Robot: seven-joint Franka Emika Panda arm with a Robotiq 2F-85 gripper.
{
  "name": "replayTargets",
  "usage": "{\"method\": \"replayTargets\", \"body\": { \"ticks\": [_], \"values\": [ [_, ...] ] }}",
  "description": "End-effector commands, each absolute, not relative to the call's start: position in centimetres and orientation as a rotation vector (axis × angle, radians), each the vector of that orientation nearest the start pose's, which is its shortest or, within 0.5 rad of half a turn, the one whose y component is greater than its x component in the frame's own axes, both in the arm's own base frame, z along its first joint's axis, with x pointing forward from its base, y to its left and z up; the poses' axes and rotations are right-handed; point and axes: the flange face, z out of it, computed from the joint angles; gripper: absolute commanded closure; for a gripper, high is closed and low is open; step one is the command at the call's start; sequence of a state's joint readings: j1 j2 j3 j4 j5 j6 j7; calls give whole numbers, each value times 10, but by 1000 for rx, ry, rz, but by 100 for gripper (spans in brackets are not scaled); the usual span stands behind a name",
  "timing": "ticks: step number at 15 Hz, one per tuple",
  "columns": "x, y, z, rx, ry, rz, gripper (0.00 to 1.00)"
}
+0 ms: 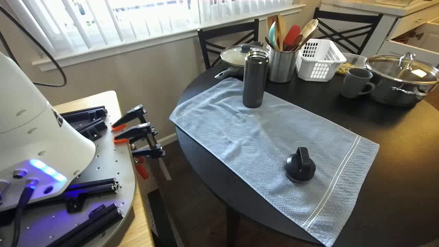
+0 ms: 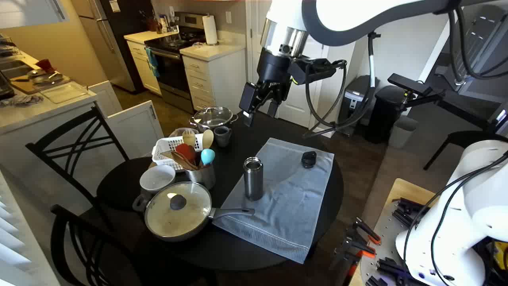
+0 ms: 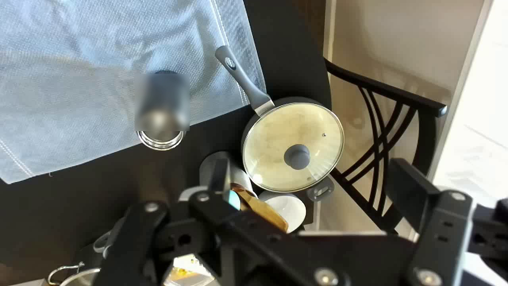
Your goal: Place the lid on the flask
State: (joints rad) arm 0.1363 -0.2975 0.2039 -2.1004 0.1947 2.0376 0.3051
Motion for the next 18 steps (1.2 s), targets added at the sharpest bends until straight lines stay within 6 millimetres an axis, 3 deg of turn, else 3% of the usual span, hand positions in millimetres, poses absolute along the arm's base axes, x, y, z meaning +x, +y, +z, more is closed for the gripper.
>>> {"method": "replayTargets", "body": {
  "ticks": [1,11,13,18],
  "values": [
    [456,183,565,-2940,51,-264,0],
    [459,179,560,-2945,54,-257,0],
    [464,154,539,-2976,123,-252,0],
    [467,56,458,-3033,472,-105,0]
  ]
}}
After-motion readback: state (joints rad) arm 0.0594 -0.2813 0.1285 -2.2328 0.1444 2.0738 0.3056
